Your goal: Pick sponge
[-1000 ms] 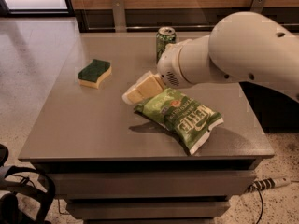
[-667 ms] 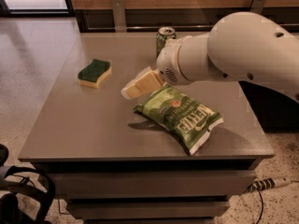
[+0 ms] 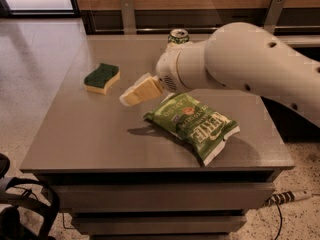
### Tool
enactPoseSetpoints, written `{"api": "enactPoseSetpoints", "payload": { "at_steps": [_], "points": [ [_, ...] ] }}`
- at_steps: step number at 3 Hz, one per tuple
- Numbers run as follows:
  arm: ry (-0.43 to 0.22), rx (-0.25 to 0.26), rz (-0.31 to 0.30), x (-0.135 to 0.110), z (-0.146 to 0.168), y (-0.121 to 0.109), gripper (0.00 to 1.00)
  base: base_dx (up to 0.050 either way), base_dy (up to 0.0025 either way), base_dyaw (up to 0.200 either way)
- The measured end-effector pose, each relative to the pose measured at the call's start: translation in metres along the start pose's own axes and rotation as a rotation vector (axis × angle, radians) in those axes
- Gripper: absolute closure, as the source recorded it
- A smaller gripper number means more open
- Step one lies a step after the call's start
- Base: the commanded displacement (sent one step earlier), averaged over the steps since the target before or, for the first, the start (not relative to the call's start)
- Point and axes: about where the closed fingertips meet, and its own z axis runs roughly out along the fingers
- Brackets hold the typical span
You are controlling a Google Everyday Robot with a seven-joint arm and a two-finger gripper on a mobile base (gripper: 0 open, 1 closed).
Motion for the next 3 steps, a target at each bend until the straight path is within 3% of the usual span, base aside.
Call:
{"api": "enactPoseSetpoints", "payload": {
  "at_steps": [2,3],
  "points": [
    [-0.124,-0.044,0.004,-0.023,0.076,0.035,0.00,0.000,0.00000,0.000],
    [-0.156,-0.070,0.042,-0.024,0.113,0.053,0.00,0.000,0.00000,0.000]
  ]
}}
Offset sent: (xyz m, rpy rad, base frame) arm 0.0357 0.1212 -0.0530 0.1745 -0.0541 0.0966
